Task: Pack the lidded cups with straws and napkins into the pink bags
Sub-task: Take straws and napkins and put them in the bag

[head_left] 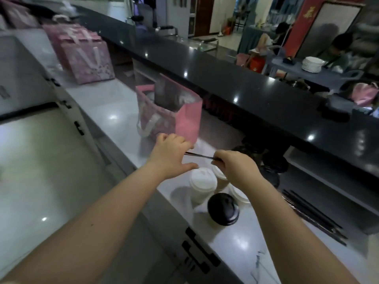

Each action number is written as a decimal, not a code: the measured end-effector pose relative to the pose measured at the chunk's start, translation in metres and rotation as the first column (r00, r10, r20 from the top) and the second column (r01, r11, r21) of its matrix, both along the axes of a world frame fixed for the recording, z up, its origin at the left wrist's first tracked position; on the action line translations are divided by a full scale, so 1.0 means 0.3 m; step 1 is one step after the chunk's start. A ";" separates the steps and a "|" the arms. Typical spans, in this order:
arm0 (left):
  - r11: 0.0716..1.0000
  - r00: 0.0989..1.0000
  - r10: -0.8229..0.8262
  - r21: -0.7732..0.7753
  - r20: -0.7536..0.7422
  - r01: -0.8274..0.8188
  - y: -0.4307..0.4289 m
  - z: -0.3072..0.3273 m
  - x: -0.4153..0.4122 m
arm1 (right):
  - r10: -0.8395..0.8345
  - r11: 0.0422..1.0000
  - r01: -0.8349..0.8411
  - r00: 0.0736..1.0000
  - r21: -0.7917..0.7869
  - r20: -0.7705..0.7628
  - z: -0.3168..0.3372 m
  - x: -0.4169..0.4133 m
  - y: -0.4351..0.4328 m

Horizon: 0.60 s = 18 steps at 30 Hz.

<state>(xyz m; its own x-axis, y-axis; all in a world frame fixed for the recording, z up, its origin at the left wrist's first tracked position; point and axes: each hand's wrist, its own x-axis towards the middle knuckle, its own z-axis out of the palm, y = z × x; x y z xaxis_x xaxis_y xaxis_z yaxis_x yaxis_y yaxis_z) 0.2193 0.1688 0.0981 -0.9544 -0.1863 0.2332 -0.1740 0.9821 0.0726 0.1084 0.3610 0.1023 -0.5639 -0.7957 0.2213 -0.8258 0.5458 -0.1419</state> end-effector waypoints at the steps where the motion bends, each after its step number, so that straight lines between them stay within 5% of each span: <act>1: 1.000 1.000 0.022 -0.003 0.010 -0.022 -0.065 -0.011 0.049 | 0.020 1.000 -0.020 1.000 0.004 0.008 -0.011 0.036 -0.069; 10: 0.996 0.995 0.087 -0.029 0.042 -0.086 -0.593 -0.082 0.399 | 0.046 0.999 -0.047 0.997 0.019 0.059 -0.067 0.313 -0.596; 18: 0.999 0.999 0.051 0.003 0.005 -0.051 -0.876 -0.058 0.415 | 0.011 0.989 -0.016 0.999 0.145 0.038 -0.002 0.350 -0.771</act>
